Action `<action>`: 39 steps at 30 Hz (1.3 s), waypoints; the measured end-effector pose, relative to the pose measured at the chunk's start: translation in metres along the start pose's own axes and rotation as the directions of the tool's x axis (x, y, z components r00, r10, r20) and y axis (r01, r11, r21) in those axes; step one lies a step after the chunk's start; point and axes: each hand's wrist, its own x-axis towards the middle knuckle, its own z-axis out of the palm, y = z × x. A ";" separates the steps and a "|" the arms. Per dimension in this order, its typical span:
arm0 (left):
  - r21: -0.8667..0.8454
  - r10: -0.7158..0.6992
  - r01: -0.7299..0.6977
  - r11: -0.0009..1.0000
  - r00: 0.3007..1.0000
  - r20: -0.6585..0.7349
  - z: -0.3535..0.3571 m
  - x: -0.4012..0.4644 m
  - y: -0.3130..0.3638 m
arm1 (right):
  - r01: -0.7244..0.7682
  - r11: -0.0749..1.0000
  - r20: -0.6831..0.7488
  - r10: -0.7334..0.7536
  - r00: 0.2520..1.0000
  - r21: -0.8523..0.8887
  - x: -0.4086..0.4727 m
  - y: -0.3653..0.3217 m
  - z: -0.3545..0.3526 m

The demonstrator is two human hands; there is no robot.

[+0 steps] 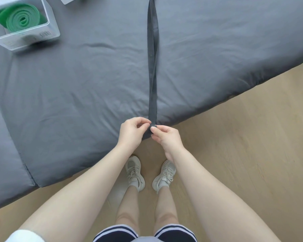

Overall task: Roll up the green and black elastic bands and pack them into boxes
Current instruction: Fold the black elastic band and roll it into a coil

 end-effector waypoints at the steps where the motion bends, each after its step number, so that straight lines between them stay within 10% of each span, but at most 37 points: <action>1: -0.044 0.002 0.001 0.999 0.998 0.056 -0.002 -0.002 -0.004 | -0.018 1.000 -0.016 0.019 1.000 0.016 0.001 0.001 0.001; 21: -0.042 -0.035 0.038 0.998 0.997 0.071 0.008 0.005 -0.016 | 0.030 0.993 -0.175 -0.010 0.984 0.110 0.010 0.016 0.008; 39: 0.038 0.125 -0.126 0.991 0.992 0.031 0.012 0.005 -0.020 | 0.113 0.867 -0.100 -0.183 0.978 -0.485 0.014 -0.008 0.004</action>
